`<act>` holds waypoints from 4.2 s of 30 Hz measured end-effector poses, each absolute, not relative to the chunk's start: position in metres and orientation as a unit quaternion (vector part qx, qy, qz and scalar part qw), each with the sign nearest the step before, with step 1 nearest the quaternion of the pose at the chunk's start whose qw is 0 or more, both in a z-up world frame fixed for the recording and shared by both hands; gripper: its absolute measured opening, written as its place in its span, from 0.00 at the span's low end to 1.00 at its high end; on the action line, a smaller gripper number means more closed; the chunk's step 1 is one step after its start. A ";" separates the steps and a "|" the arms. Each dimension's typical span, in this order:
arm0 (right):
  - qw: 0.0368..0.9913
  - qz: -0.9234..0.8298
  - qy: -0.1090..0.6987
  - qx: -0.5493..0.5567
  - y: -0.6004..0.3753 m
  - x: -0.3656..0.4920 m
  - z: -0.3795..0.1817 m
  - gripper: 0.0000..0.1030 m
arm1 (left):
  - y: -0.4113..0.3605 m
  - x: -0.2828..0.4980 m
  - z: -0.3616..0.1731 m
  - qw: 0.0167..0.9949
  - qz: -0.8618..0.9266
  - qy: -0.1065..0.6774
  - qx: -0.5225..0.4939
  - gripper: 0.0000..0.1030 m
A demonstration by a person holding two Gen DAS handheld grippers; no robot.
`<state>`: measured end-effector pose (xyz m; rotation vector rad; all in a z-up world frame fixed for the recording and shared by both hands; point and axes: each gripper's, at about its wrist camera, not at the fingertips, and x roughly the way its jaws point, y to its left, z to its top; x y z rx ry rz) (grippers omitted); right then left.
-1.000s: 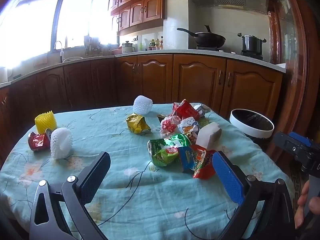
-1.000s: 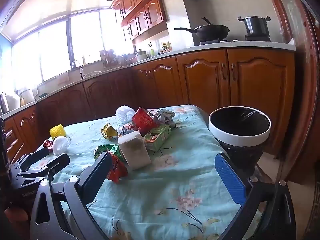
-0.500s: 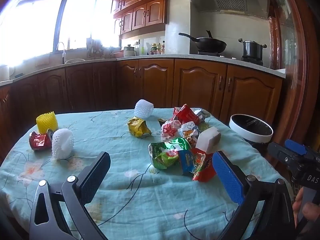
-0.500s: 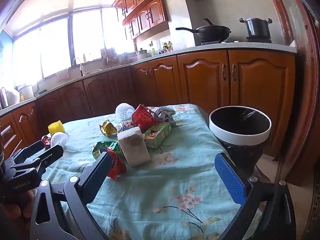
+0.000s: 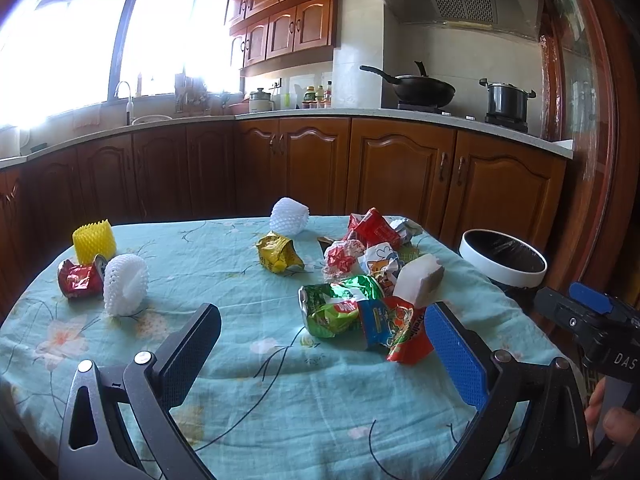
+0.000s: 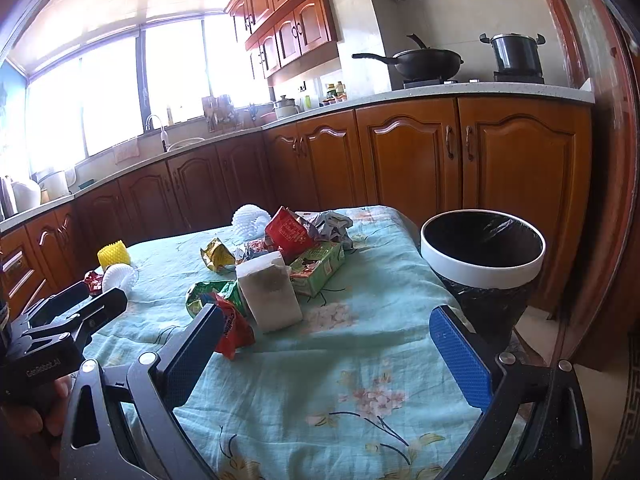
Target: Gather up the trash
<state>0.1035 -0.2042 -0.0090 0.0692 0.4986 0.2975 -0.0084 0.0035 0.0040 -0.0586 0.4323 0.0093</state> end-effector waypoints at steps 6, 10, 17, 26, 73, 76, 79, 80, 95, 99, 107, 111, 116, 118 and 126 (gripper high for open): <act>0.957 0.149 0.247 0.036 -0.203 0.104 -0.010 1.00 | 0.004 -0.008 0.003 0.976 0.004 0.215 -0.030 0.99; 0.957 0.150 0.247 0.037 -0.203 0.105 -0.011 1.00 | 0.004 -0.007 0.002 0.976 0.004 0.216 -0.030 0.99; 0.956 0.153 0.248 0.040 -0.203 0.105 -0.012 1.00 | 0.004 -0.006 -0.001 0.976 0.004 0.215 -0.030 0.99; 0.955 0.155 0.250 0.044 -0.202 0.105 -0.013 1.00 | 0.003 -0.005 -0.003 0.976 0.002 0.218 -0.031 0.99; 0.895 0.266 0.346 0.090 -0.163 0.144 -0.050 0.68 | 0.049 0.066 -0.024 0.945 0.000 0.313 -0.092 0.82; 0.881 0.279 0.369 0.099 -0.156 0.152 -0.059 0.61 | 0.059 0.084 -0.027 0.939 -0.007 0.329 -0.105 0.79; 0.872 0.287 0.383 0.101 -0.149 0.158 -0.066 0.57 | 0.065 0.103 -0.029 0.933 -0.017 0.341 -0.112 0.77; 0.869 0.290 0.387 0.102 -0.147 0.161 -0.068 0.54 | 0.065 0.109 -0.030 0.931 -0.020 0.346 -0.113 0.77; 0.852 0.315 0.398 0.131 -0.157 0.164 -0.069 0.01 | 0.050 0.185 -0.054 0.903 -0.063 0.410 -0.108 0.50; 0.855 0.315 0.392 0.129 -0.163 0.159 -0.064 0.01 | 0.047 0.183 -0.052 0.907 -0.076 0.400 -0.112 0.18; 0.869 0.313 0.362 0.122 -0.173 0.151 -0.044 0.01 | 0.043 0.151 -0.030 0.927 -0.084 0.351 -0.103 0.11; 0.877 0.306 0.349 0.127 -0.184 0.154 -0.034 0.01 | 0.046 0.137 -0.009 0.936 -0.082 0.323 -0.110 0.11; 0.888 0.288 0.335 0.130 -0.202 0.162 -0.026 0.01 | 0.046 0.127 0.012 0.943 -0.087 0.300 -0.118 0.11; 0.891 0.279 0.333 0.134 -0.211 0.167 -0.026 0.01 | 0.042 0.126 0.020 0.944 -0.093 0.294 -0.118 0.11; 0.907 0.223 0.332 0.128 -0.249 0.186 -0.028 0.01 | 0.002 0.151 0.029 0.942 -0.136 0.292 -0.099 0.10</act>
